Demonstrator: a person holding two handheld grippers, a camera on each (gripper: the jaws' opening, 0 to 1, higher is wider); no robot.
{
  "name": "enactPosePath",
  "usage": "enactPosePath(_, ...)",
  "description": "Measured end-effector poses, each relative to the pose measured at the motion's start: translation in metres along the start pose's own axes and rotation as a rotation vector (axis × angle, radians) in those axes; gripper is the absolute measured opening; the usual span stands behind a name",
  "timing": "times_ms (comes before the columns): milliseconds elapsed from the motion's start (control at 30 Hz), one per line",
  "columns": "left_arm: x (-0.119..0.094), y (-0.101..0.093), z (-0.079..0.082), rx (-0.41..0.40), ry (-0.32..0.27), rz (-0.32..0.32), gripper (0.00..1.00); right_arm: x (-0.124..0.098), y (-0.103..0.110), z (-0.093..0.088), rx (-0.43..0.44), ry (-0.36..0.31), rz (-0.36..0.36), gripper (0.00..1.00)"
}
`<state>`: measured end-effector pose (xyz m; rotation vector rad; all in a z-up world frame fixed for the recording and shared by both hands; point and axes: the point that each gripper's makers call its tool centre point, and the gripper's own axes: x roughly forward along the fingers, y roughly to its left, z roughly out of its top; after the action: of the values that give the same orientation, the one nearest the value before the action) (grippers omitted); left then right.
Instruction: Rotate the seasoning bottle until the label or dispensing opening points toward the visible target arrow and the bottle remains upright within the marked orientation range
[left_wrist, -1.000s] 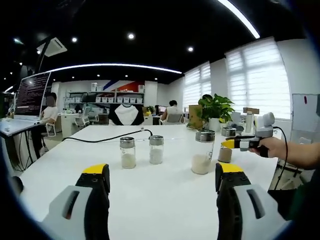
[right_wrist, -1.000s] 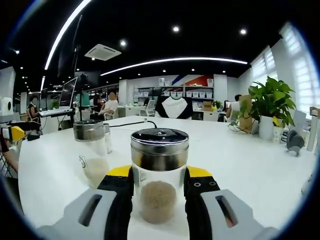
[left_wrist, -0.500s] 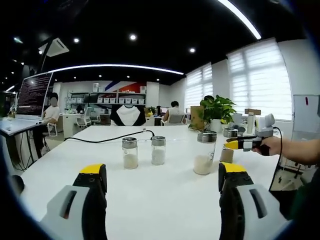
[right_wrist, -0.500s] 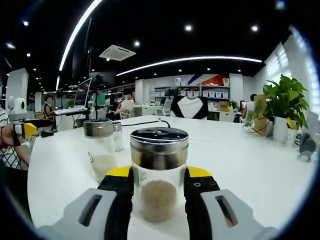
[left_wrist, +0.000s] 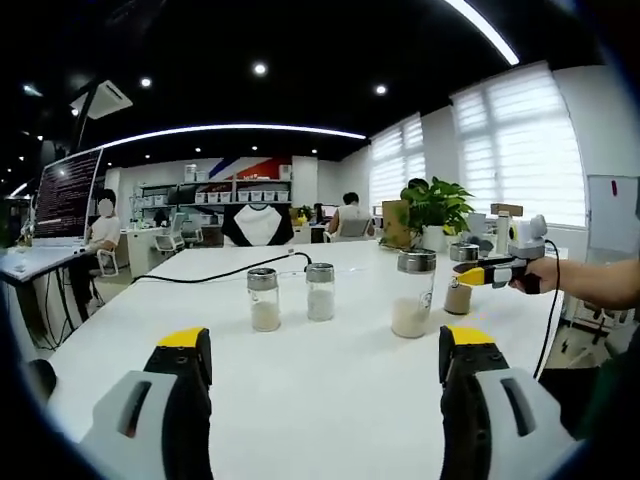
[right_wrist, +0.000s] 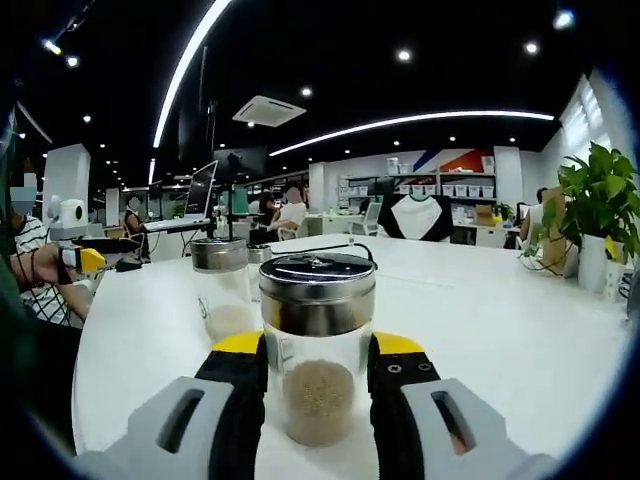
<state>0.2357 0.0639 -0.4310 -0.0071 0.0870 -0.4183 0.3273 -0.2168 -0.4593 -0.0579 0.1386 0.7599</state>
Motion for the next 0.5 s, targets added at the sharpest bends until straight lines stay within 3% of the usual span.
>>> enactPosePath(267,0.0000,-0.0014,0.0035,-0.006,-0.013,-0.004,1.00,-0.0016,0.0027,-0.0004,0.007,-0.006,0.053,0.38)
enactPosePath(500,-0.0005,-0.0006,0.0004,0.018,0.011,-0.001,1.00,-0.0029,0.0053,-0.0009,0.000,-0.001,0.110,0.38)
